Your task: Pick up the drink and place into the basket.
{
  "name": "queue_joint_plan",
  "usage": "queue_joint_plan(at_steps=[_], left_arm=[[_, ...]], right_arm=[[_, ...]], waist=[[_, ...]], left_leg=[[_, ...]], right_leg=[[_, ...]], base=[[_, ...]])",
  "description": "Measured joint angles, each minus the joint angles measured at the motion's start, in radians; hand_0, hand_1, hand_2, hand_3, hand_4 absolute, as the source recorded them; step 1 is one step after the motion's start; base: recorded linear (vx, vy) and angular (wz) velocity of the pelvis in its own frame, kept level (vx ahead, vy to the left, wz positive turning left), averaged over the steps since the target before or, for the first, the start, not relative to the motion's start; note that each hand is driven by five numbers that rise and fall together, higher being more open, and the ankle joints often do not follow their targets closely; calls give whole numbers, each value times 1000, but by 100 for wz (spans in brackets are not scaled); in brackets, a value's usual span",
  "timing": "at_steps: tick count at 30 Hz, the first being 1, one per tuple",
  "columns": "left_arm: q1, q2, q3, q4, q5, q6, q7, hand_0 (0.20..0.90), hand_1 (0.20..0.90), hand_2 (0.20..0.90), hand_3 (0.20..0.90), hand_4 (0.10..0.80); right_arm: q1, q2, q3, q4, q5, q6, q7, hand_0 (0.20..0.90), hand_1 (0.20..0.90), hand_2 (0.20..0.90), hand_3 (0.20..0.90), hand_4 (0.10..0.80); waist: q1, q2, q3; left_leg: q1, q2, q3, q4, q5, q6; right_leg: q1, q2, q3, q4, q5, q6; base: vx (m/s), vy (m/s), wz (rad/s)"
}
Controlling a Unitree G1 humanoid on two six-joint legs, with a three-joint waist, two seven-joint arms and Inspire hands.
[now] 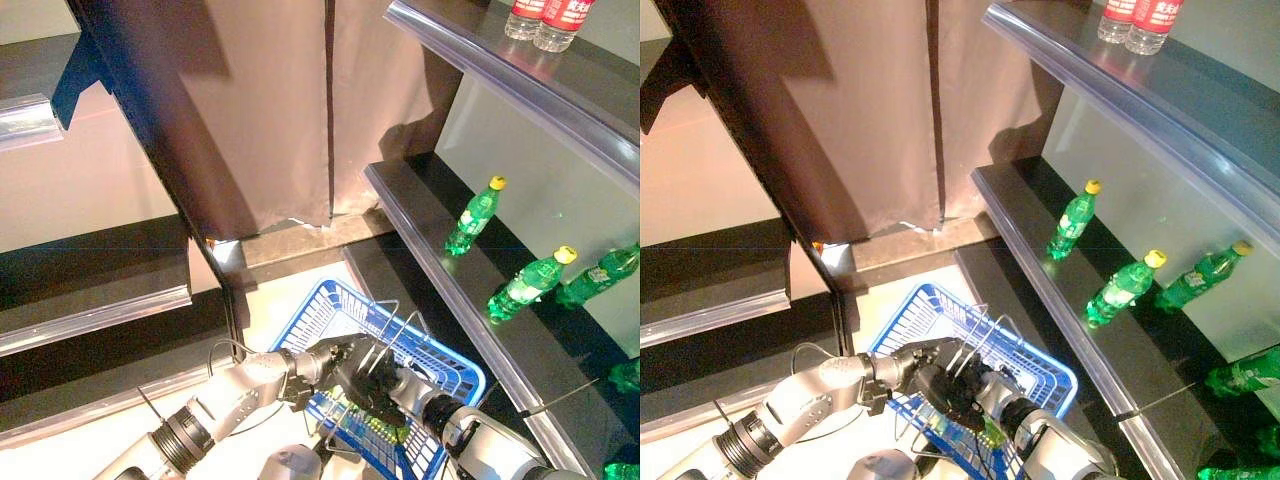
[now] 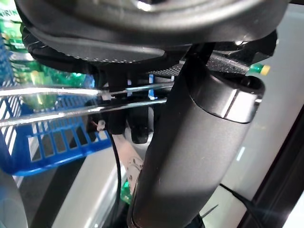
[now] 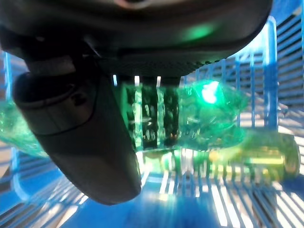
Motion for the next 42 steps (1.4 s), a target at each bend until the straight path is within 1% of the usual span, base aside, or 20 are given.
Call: queue_joint_plan(at_steps=[5, 9, 13, 15, 17, 20, 22, 24, 26, 27, 29, 30, 32, 33, 34, 35, 36, 38, 41, 42], left_arm=[[7, 5, -18, 13, 1, 7, 8, 300, 300, 300, 200, 100], [10, 11, -16, 33, 1, 9, 31, 300, 300, 300, 200, 100], [23, 14, -9, 40, 1, 10, 51, 300, 300, 300, 200, 100], [34, 20, 8, 40, -1, 10, 58, 300, 300, 300, 200, 100], [84, 27, 69, 41, -22, 9, 65, 300, 300, 300, 200, 100], [155, 36, 146, 53, -41, 2, 69, 300, 300, 300, 200, 100], [183, 35, 172, 71, -42, -11, 79, 300, 300, 300, 200, 100], [223, 22, 209, 133, -41, -77, 98, 300, 300, 300, 200, 100], [252, 5, 244, 219, -41, -153, 136, 300, 300, 300, 200, 100], [253, 3, 249, 253, -41, -174, 146, 300, 300, 300, 200, 100], [259, -22, 292, 382, -44, -246, 199, 300, 300, 300, 200, 100], [263, -51, 339, 455, -47, -264, 227, 300, 300, 300, 200, 100], [287, -94, 403, 542, -87, -329, 267, 300, 300, 300, 200, 100], [295, -115, 427, 577, -108, -361, 275, 300, 300, 300, 200, 100], [300, -125, 438, 595, -121, -380, 282, 300, 300, 300, 200, 100], [318, -146, 469, 612, -141, -408, 291, 300, 300, 300, 200, 100], [332, -166, 490, 636, -167, -449, 292, 300, 300, 300, 200, 100], [347, -193, 528, 658, -199, -507, 292, 300, 300, 300, 200, 100], [353, -210, 568, 685, -240, -569, 291, 300, 300, 300, 200, 100], [354, -214, 581, 693, -257, -577, 290, 300, 300, 300, 200, 100]], right_arm=[[-11, -14, -1, -12, -27, -22, -6, 900, 900, 900, 900, 800], [-25, -19, -19, -21, -46, -26, -8, 900, 900, 900, 900, 800], [-27, -50, -21, -82, -48, -54, -9, 900, 900, 900, 900, 800], [-19, -64, -19, -136, -44, -57, -8, 900, 900, 900, 900, 800], [10, -102, -20, -269, -39, -66, -10, 900, 900, 900, 900, 800], [100, -143, -65, -422, -33, -134, -45, 900, 900, 900, 900, 800], [163, -159, -83, -461, -22, -169, -58, 900, 900, 900, 900, 800], [277, -174, -131, -519, 7, -215, -64, 900, 900, 900, 900, 800], [382, -210, -158, -589, 23, -281, -68, 900, 900, 900, 900, 800], [406, -225, -160, -610, 26, -297, -68, 900, 900, 900, 900, 800], [464, -252, -197, -644, 46, -358, -62, 900, 900, 900, 900, 800], [488, -253, -243, -647, 66, -384, -54, 900, 900, 900, 900, 800], [519, -250, -320, -647, 107, -451, -23, 900, 900, 900, 900, 800], [542, -250, -361, -646, 129, -482, -3, 900, 900, 900, 900, 800], [555, -250, -381, -646, 143, -497, 7, 900, 900, 900, 900, 800], [576, -250, -418, -644, 179, -514, 27, 900, 900, 900, 900, 800], [597, -241, -465, -619, 237, -530, 54, 900, 900, 900, 900, 800], [605, -210, -530, -531, 312, -537, 98, 900, 900, 900, 900, 800], [604, -176, -600, -349, 406, -543, 151, 900, 900, 900, 900, 800], [608, -172, -610, -305, 433, -541, 157, 900, 900, 900, 900, 800]], waist=[[-3, 1, 0], [-4, 1, 0], [-6, 1, 0], [-9, 1, 0], [-22, 1, 0], [-28, 0, 0], [-31, -1, 0], [-59, -13, 2], [-88, -23, 3], [-102, -26, 3], [-168, -36, 6], [-209, -44, 6], [-252, -55, 8], [-277, -59, 7], [-285, -60, 7], [-302, -62, 7], [-323, -63, 7], [-333, -62, 7], [-349, -58, 9], [-349, -54, 11]], left_leg=[[0, 0, 1, 0, 0, 0], [1, 0, 3, -1, 0, 0], [2, 1, 6, 0, 0, 0], [2, 2, 7, 0, 0, 0], [2, 3, 17, -2, 0, 0], [2, 8, 44, -6, -2, 3], [3, 8, 52, -8, -3, 4], [3, 11, 63, -12, -3, 4], [2, 17, 100, -13, -7, 10], [2, 18, 112, -13, -9, 12], [3, 23, 152, -14, -12, 16], [5, 28, 182, -15, -20, 17], [2, 32, 219, -16, -24, 20], [2, 33, 227, -16, -25, 21], [2, 34, 235, -16, -26, 21], [4, 35, 248, -16, -27, 23], [8, 36, 255, -17, -29, 23], [18, 39, 274, -17, -35, 24], [33, 40, 283, -19, -40, 25], [40, 41, 294, -20, -45, 26]], right_leg=[[0, 0, 1, 0, 0, 0], [-1, -1, 3, 0, 0, 0], [-1, -1, 5, 0, 0, 0], [-2, 0, 6, 0, 0, 0], [-6, 0, 16, 0, 1, 0], [-18, 1, 43, 0, 4, 0], [-22, 0, 51, 0, 5, 0], [-30, 1, 64, 0, 6, 0], [-47, 3, 102, 0, 11, -1], [-52, 4, 116, 0, 12, 1], [-67, 6, 155, 0, 21, 4], [-79, 9, 188, 0, 29, 2], [-97, 12, 228, 0, 38, 2], [-103, 12, 239, 0, 40, 2], [-105, 13, 244, 0, 42, 2], [-110, 14, 258, 0, 48, -4], [-110, 15, 268, 0, 49, -5], [-108, 17, 284, 0, 49, -6], [-96, 18, 293, 0, 49, -6], [-94, 19, 304, 0, 49, -6]], base=[[0, 0, 0], [1, -8, -1], [-11, -33, -1], [-37, -51, -3], [-48, -52, -13], [-48, -69, -25], [-52, -68, -15], [-76, -58, -18], [-62, -18, -45], [-52, -3, -55], [-69, 13, -62], [-79, 21, -73], [-70, 28, -61], [-46, 27, -34], [-33, 25, -31], [-29, 32, -30], [-25, 40, -30], [1, 53, -24], [22, 52, -13], [28, 46, -24]])
